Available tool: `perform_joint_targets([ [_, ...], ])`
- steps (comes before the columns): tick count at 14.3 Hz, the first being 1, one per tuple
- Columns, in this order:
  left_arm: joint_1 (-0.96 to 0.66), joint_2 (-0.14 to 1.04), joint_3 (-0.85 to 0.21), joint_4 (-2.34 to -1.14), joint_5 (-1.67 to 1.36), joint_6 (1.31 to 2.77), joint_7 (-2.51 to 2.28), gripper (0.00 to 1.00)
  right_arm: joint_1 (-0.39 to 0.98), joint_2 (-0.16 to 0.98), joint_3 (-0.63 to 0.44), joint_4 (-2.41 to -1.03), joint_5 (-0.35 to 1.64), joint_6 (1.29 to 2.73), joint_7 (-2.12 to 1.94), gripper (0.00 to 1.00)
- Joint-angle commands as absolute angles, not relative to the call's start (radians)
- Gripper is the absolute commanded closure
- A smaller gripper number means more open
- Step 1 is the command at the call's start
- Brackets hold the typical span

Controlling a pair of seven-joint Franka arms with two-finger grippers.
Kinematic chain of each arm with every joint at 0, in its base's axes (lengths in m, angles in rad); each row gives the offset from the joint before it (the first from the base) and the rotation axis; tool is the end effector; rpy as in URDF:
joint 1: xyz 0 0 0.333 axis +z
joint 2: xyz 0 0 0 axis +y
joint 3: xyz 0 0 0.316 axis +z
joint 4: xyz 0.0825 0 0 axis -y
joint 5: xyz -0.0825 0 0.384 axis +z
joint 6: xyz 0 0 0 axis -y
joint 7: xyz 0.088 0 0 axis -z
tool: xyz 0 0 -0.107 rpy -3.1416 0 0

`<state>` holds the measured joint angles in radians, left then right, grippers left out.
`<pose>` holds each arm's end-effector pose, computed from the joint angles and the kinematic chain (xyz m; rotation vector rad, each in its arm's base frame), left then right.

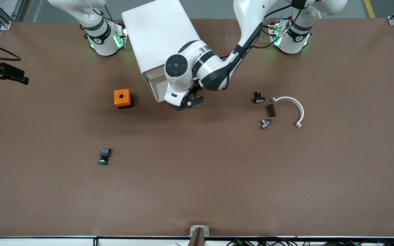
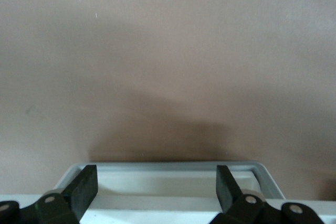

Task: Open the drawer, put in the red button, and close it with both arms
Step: 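Push the drawer shut into the cabinet with the left gripper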

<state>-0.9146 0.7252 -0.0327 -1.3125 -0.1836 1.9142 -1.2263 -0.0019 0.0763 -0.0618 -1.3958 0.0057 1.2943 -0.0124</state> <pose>0.4177 -0.5940 0.3001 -3.0520 -0.5532 0.3524 0.5470 -0.0326 0.6409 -3.1206 0.0788 0.2778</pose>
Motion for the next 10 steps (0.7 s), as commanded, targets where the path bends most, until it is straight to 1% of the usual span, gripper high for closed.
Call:
perform_joint_targets([
  [1,-0.92,0.715,-0.046,-1.33,-0.238,1.922,-1.25,0.01,-0.02,-0.02,-0.048,-1.52,0.005,1.373,-0.038,0.0],
  [4,-0.925,0.715,-0.044,-1.342,-0.314,1.924,-1.25,0.01,-0.028,-0.141,-0.048,-1.698,0.0,1.521,-0.115,0.0],
  [10,-0.933,0.715,-0.046,-1.362,-0.431,1.924,-1.272,0.01,-0.037,-0.156,-0.048,-1.713,-0.002,1.551,-0.12,0.0],
])
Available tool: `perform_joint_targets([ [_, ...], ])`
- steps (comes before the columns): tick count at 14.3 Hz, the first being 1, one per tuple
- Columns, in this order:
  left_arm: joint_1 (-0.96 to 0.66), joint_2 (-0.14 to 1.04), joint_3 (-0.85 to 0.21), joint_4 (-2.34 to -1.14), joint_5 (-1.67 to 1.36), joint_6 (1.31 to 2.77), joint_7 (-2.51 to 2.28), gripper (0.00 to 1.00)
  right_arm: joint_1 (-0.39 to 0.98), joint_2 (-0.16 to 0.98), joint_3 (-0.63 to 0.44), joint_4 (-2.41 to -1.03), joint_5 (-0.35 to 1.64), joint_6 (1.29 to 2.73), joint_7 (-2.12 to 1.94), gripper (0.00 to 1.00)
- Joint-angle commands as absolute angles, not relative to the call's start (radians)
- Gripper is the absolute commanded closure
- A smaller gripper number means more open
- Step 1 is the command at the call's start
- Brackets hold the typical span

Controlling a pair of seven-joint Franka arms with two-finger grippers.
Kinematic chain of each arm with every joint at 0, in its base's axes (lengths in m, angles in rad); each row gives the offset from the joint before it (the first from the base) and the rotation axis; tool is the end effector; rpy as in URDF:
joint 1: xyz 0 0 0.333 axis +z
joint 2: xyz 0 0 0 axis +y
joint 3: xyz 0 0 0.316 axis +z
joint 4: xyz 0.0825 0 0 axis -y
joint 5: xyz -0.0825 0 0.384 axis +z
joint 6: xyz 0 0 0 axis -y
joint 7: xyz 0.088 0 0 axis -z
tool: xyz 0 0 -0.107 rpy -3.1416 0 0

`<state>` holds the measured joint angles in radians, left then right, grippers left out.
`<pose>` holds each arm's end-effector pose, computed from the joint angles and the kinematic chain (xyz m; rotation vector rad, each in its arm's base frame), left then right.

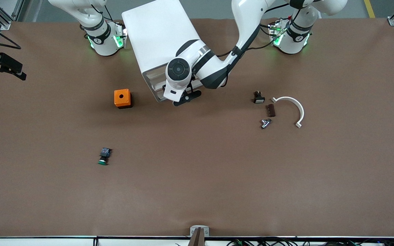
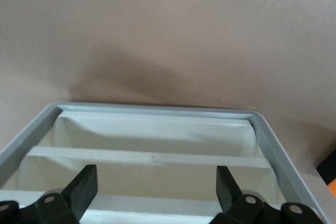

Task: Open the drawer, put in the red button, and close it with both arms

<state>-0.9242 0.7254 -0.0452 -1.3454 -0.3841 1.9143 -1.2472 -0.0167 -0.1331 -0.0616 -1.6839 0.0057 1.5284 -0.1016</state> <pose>0.3916 -0.6056 0.2893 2.9691 0.6741 -0.6330 0.5061 -0.0413 0.6382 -3.1254 -0.0377 0.0333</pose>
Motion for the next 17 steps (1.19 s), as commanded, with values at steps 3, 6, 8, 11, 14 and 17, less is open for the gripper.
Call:
perform_joint_targets([
  [3,-0.931,0.715,-0.044,-1.379,-0.501,1.924,-1.272,0.01,-0.035,-0.158,-0.046,-1.71,-0.003,1.583,-0.127,0.0],
  [6,-0.93,0.715,-0.045,-1.379,-0.502,1.924,-1.267,0.01,-0.038,-0.161,-0.048,-1.712,-0.003,1.588,-0.126,0.0],
  [8,-0.92,0.712,-0.044,-1.378,-0.5,1.922,-1.256,0.01,-0.038,-0.161,-0.048,-1.713,-0.002,1.583,-0.126,0.0],
  [11,-0.902,0.704,-0.022,-1.373,-0.477,1.921,-1.262,0.01,-0.038,-0.163,-0.048,-1.713,0.003,1.578,-0.123,0.0],
  [14,-0.867,0.654,-0.006,-1.364,-0.333,1.911,-1.261,0.01,-0.04,-0.163,-0.049,-1.713,0.009,1.578,-0.12,0.0],
  [17,-0.757,0.585,-0.009,-1.353,-0.296,1.907,-1.252,0.01,-0.038,-0.163,-0.049,-1.713,0.009,1.577,-0.112,0.0],
])
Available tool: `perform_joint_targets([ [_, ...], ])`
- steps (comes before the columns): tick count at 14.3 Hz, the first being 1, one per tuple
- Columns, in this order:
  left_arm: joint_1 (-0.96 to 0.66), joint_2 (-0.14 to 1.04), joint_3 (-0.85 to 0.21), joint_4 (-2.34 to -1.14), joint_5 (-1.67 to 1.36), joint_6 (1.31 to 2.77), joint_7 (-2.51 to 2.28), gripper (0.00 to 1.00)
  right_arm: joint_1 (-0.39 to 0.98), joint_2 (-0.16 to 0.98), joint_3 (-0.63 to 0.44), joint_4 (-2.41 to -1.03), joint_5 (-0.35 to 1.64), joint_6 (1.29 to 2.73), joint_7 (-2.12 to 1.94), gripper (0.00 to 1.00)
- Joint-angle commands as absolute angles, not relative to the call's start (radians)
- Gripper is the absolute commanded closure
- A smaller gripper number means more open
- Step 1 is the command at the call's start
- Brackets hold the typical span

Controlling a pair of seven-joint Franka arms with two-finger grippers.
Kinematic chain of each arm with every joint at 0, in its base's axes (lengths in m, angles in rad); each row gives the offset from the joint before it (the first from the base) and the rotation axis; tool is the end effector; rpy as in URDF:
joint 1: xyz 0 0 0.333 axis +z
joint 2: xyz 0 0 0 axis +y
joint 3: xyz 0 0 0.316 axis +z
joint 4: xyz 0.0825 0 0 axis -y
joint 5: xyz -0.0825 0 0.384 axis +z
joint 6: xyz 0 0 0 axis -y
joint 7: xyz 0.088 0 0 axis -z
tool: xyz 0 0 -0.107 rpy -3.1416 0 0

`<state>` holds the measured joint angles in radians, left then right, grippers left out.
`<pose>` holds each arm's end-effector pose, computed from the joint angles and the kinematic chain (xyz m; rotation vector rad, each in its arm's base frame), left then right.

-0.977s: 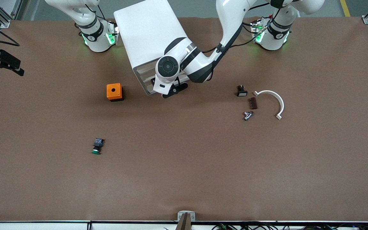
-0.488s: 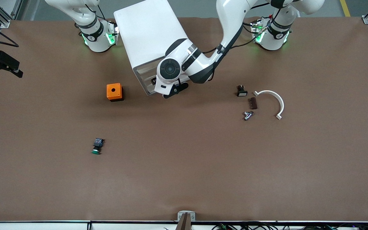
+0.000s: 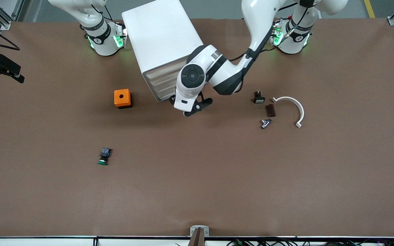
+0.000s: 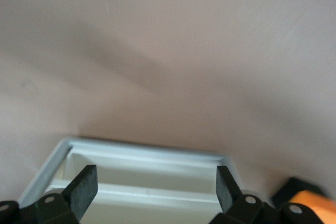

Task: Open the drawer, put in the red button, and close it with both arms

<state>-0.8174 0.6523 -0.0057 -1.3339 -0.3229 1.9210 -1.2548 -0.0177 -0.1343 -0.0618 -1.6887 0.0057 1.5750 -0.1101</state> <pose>0.4768 -0.5457 0.3455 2.8962 0.8240 -0.4459 0.5106 -0.0423 0.6407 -3.1291 -0.0487 -0.0338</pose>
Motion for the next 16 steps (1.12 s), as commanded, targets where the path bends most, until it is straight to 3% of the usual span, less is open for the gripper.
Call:
perform_joint_targets([
  [1,-0.723,0.551,-0.008,-1.353,-0.296,1.898,-1.224,0.01,-0.038,-0.164,-0.048,-1.713,0.009,1.577,-0.107,0.0],
  [9,-0.48,0.335,-0.009,-1.353,-0.209,1.642,-0.932,0.01,-0.034,-0.17,-0.046,-1.715,0.012,1.574,-0.048,0.0],
  [16,-0.253,0.222,-0.011,-1.354,-0.201,1.517,-0.594,0.01,-0.028,-0.17,-0.043,-1.715,0.012,1.592,-0.063,0.0],
])
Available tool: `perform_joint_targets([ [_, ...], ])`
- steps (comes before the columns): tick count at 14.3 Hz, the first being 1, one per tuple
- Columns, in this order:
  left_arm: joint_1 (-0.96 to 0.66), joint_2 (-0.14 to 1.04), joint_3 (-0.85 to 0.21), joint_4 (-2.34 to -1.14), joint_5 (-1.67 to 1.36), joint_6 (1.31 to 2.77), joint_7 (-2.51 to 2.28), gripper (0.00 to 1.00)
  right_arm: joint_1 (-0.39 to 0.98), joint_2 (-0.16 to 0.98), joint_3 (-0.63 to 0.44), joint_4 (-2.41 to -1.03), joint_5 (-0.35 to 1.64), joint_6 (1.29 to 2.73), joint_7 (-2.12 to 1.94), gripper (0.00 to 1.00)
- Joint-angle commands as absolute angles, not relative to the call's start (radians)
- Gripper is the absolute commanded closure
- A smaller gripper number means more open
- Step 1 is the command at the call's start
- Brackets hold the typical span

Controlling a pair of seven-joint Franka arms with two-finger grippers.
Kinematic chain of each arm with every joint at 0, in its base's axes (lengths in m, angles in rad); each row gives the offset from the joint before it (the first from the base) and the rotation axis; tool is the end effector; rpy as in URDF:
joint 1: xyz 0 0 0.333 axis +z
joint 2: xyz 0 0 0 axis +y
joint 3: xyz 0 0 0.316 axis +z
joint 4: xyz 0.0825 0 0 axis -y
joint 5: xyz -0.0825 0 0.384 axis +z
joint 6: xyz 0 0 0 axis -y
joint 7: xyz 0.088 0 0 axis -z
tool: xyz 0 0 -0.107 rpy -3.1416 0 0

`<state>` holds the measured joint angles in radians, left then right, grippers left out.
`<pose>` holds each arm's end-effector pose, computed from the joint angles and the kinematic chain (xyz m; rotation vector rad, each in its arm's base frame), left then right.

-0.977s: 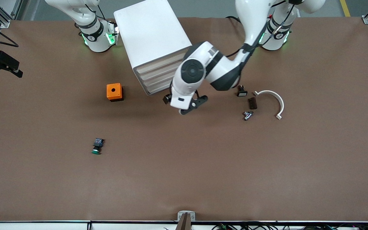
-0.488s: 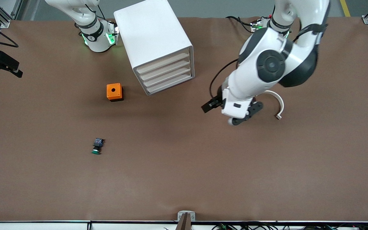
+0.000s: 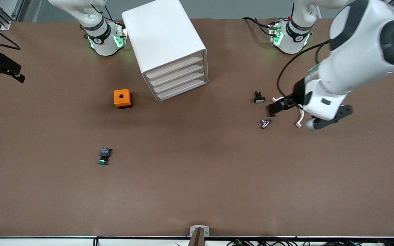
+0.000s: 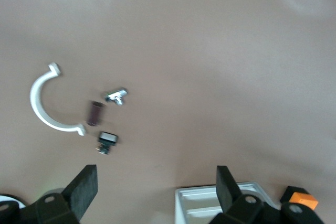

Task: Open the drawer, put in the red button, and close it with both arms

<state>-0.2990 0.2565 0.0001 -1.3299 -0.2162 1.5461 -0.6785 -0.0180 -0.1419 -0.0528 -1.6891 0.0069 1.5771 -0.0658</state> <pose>0.5941 -0.2076 0.5863 2.9098 0.5575 -0.2037 0.5088 -0.0374 0.6446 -3.1289 0.0071 -0.0479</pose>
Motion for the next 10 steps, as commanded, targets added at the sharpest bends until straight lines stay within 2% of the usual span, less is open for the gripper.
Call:
perform_joint_targets([
  [1,-0.236,0.219,-0.008,-1.356,-0.199,1.484,-0.547,0.01,-0.028,-0.17,-0.043,-1.715,0.012,1.592,-0.063,0.0],
  [10,-0.052,0.212,-0.012,-1.371,-0.121,1.399,-0.306,0.01,-0.028,-0.17,-0.043,-1.715,0.012,1.595,-0.078,0.0],
])
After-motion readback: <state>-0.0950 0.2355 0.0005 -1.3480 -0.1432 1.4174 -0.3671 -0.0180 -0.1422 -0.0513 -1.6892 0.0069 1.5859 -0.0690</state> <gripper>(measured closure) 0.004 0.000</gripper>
